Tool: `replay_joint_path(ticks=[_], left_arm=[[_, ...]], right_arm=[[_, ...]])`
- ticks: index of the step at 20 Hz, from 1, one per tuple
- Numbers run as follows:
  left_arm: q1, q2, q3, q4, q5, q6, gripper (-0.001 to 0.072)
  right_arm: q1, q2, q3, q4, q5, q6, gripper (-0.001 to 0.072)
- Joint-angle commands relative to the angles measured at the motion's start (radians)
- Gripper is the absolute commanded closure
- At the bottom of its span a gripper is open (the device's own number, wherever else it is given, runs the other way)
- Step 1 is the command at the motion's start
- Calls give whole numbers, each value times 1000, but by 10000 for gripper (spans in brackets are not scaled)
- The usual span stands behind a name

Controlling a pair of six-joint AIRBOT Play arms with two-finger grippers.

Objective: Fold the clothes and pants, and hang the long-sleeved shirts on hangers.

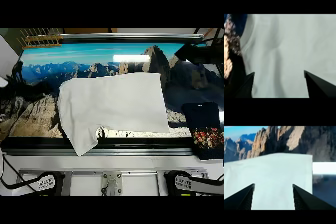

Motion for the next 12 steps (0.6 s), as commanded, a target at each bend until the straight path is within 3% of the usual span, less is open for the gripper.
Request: replay_joint_path(ticks=[1,5,12], left_arm=[[71,126,-318,44,29,-18,32],[87,188,-572,1,182,-12,32],[87,83,-617,-202,212,99,33]], right_arm=[[-11,193,-190,8,93,-58,204],[20,377,-403,8,93,-58,204],[28,459,-450,11,94,-57,204]])
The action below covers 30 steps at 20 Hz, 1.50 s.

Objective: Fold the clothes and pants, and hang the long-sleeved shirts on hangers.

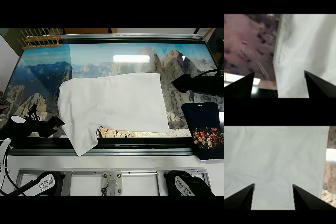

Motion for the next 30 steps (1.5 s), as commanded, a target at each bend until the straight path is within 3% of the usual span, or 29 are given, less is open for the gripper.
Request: replay_joint_path(ticks=[1,7,9,10,11,14,18,20,23,26,30], left_arm=[[2,-43,-22,-104,16,45,33],[-113,-51,-22,-104,80,41,35],[-162,-51,-21,-102,95,41,410],[-169,-51,-21,-103,95,41,529],[-170,-51,-18,-101,88,42,695],[-172,-32,14,-74,24,42,703],[-179,79,21,28,4,41,703],[-179,131,21,37,-3,42,703],[-180,175,21,37,-2,42,703],[-179,196,21,37,3,42,703],[-179,195,21,37,5,42,703]], right_arm=[[3,30,-19,10,3,1,204],[3,29,-19,19,6,1,204],[2,29,-19,15,18,0,204],[-2,29,-20,14,32,0,204],[-10,29,-20,6,52,0,204],[-78,35,-47,-72,175,14,203],[-270,90,-330,-282,218,287,203],[-371,88,-522,-235,144,360,202],[-428,55,-728,-91,-53,380,202],[-392,9,-834,61,-233,379,202],[-253,-60,-850,130,-386,380,202]])
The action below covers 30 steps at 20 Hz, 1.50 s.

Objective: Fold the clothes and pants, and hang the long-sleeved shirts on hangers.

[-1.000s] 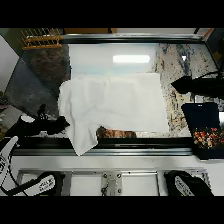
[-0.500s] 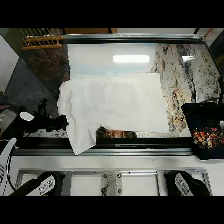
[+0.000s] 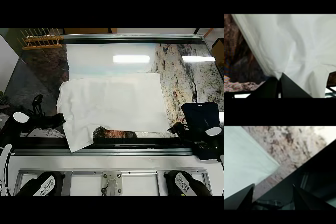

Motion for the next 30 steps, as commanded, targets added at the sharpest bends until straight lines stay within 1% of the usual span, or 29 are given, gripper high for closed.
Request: replay_joint_path(ticks=[1,5,9,10,11,12,13,15,17,19,22,24,26,28,30], left_arm=[[0,7,1,3,3,0,703],[0,7,1,3,3,0,703],[0,7,1,3,3,0,703],[0,7,1,3,3,0,703],[0,7,1,3,3,0,703],[0,7,1,3,4,0,703],[1,8,1,5,4,0,703],[19,12,25,8,-6,0,704],[56,51,128,21,-54,0,703],[89,125,273,20,-96,0,704],[95,259,537,18,-162,-1,703],[83,349,689,13,-170,-9,703],[69,435,812,14,-167,-30,703],[65,518,899,14,-165,-58,703],[65,582,966,16,-159,-96,703]], right_arm=[[114,-55,-38,109,-195,11,202],[246,-97,-37,180,-339,11,202],[313,-130,-36,178,-385,2,207],[314,-129,-34,178,-386,-30,341],[313,-129,-28,178,-385,-76,550],[312,-127,-19,178,-381,-118,641],[311,-126,-5,170,-374,-145,704],[309,-110,72,84,-330,-151,705],[286,-84,238,-42,-213,-151,706],[257,-49,470,-137,-88,-151,706],[237,3,845,-182,45,-156,705],[237,48,1036,-182,76,-156,705],[237,111,1162,-182,76,-156,705],[237,189,1223,-198,75,-156,705],[237,270,1233,-224,72,-155,706]])
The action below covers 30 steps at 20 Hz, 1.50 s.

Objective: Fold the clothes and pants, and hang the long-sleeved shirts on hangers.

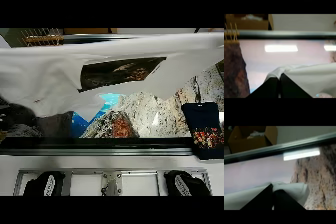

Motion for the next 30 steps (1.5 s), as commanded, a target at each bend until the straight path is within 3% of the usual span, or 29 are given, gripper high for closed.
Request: replay_joint_path(ticks=[1,5,10,13,17,21,25,30], left_arm=[[-3,121,156,-3,3,-66,703],[-3,102,290,-5,-20,-129,703],[-1,-104,378,0,-208,-202,703],[-2,-265,247,2,-270,-204,703],[-13,-529,53,-2,-220,-153,703],[-89,-796,-31,2,-74,-23,703],[-116,-991,-30,-8,144,-21,703],[-102,-1109,81,-16,116,-24,703]], right_arm=[[-1,133,86,-50,19,1,705],[-1,212,86,-89,19,31,706],[0,144,87,-85,156,64,706],[15,-35,86,-85,317,76,706],[87,-380,86,-89,435,56,706],[143,-700,88,-93,365,53,706],[157,-880,103,-79,166,61,706],[153,-903,116,-80,9,102,706]])
